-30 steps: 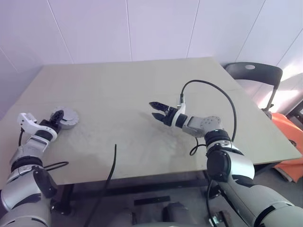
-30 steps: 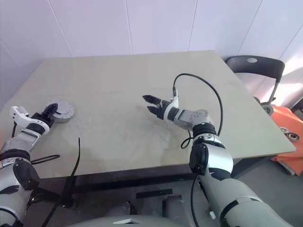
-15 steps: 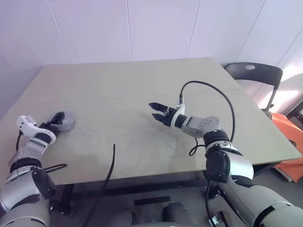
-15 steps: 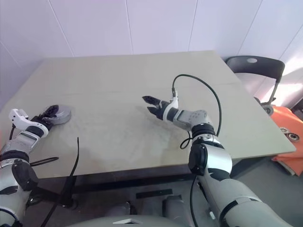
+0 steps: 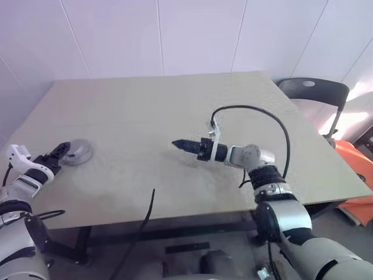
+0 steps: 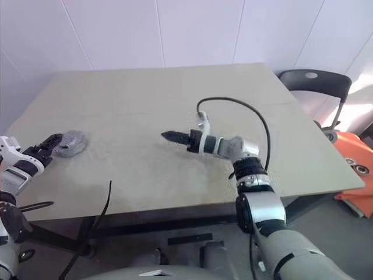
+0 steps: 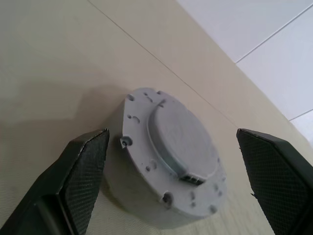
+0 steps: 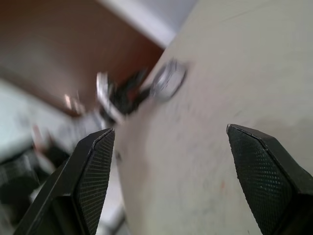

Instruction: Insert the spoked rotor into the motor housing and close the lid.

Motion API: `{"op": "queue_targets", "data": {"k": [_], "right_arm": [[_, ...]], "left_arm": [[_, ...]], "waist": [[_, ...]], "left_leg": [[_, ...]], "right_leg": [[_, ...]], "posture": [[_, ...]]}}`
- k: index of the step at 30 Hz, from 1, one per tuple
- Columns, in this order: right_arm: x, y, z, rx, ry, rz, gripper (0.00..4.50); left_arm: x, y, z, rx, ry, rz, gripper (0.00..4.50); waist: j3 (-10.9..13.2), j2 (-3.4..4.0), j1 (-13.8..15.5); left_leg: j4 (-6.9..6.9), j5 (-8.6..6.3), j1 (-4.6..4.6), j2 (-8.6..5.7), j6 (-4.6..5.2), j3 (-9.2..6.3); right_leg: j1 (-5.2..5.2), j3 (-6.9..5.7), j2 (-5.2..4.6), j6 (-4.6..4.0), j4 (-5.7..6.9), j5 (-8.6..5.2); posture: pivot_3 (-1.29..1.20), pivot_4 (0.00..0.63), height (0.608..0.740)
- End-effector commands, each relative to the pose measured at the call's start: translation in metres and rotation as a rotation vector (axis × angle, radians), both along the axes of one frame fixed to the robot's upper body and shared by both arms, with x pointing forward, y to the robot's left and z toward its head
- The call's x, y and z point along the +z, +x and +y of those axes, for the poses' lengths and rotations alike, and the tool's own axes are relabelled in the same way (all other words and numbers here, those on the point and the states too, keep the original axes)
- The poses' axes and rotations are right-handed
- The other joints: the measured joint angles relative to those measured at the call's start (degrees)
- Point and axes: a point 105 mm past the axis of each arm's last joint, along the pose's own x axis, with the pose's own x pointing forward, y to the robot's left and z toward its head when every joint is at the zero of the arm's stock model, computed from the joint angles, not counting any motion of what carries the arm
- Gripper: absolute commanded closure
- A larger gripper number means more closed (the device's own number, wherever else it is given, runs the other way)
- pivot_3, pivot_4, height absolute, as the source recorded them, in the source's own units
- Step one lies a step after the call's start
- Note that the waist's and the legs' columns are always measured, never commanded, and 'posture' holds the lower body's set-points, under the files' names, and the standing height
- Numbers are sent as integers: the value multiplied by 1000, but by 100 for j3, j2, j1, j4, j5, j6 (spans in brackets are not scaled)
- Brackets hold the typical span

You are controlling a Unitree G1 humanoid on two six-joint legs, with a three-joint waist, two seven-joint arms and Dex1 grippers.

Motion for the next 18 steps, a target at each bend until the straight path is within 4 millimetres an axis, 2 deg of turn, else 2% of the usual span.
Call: {"op": "queue_targets", "data": {"k": [1, 3, 10, 13, 16, 18], "right_arm": [[-3, -10, 4, 106, -97, -303, 686], [-12, -13, 5, 136, -143, -400, 686], [-2, 3, 4, 72, -103, -449, 686], [-2, 4, 4, 71, -101, -449, 686], [-2, 5, 3, 64, -99, -446, 686], [-2, 4, 3, 74, -102, -449, 686]], "left_arm": [[15, 4, 2, -14, 25, -49, 61], [15, 4, -1, -27, 21, -49, 61], [19, -1, -1, -67, 29, -50, 61], [27, -5, 1, -99, 53, -63, 61], [48, -10, -5, -215, 118, -94, 61], [55, -15, -7, -272, 180, -84, 61]], "waist": [[-11, -13, 2], [-16, -20, 2], [-16, -20, 8], [-18, -24, 10], [-19, -26, 0], [-20, -26, 6]], "left_leg": [[2, 0, 1, 0, 0, 0], [3, 0, 5, 0, -1, 0], [8, 8, 10, -2, -13, -3], [7, 9, 13, -1, -15, -4], [7, 9, 12, -1, -16, -3], [7, 8, 11, -1, -16, -3]], "right_leg": [[0, 0, 0, 1, 2, 1], [4, -5, 0, 1, 5, 1], [4, -5, -3, 0, 19, 1], [4, -4, -3, -2, 22, 1], [4, -4, -6, -3, 21, 1], [3, -4, -6, -3, 21, 1]], "posture": [[0, 0, 740], [0, 0, 740], [0, 0, 740], [0, 0, 740], [0, 0, 740], [0, 0, 740]]}}
